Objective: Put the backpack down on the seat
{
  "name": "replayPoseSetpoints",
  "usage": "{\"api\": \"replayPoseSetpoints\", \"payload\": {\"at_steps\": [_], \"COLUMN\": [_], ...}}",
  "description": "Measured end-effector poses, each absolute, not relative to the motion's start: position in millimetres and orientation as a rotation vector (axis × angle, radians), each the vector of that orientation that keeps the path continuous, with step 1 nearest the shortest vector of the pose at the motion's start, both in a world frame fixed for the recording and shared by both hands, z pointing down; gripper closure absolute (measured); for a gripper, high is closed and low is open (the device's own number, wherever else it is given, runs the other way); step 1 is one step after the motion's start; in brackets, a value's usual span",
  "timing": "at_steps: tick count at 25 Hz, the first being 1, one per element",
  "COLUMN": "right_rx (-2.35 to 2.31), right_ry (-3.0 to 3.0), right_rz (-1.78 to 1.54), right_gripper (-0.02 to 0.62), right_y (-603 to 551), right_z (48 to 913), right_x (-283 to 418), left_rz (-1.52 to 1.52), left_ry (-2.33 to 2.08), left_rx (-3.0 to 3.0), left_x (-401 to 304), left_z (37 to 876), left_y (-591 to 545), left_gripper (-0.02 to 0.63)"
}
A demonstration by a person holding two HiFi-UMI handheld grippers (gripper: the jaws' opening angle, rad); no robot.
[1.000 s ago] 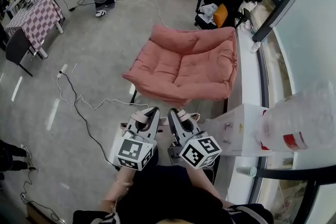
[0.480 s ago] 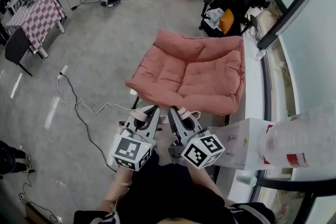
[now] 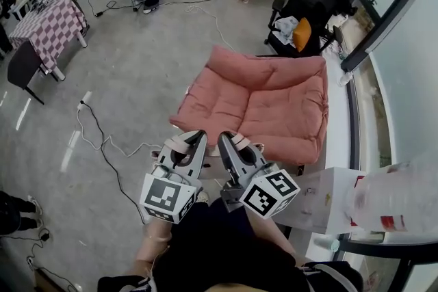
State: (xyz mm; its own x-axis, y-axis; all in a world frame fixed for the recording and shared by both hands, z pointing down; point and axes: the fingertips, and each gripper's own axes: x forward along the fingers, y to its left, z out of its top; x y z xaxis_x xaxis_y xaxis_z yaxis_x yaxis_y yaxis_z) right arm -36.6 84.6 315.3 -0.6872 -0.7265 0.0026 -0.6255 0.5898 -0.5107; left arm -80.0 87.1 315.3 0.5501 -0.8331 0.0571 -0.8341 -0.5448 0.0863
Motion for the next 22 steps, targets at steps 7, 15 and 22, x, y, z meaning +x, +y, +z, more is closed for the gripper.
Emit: {"api": "replayPoseSetpoints", "payload": {"at_steps": [7,15,22], "right_rx": [-1.084,-1.022,-0.986], "right_ry": [2.664,2.688,2.693], "right_rz": [-0.714,-0.729,-0.709], "right_gripper": [0.549,0.549,0.549], "right_y": [60.9,31.1,-9.6], "right_z": [305.0,297.1,290.4], "right_x": [-59.3,-75.6,-72.7], "left_rz": [-0.006,0.022,0.009], "left_ry": [-1.485,-1.51,-1.524], "left_rx": [2.668,2.641,2.629], "left_x": [-101.2,-116.0,-112.7], "left_z": [302.3,294.0,288.0], "left_y": [65.9,37.9,-2.1], "left_gripper": [0.588,0.588,0.589]}}
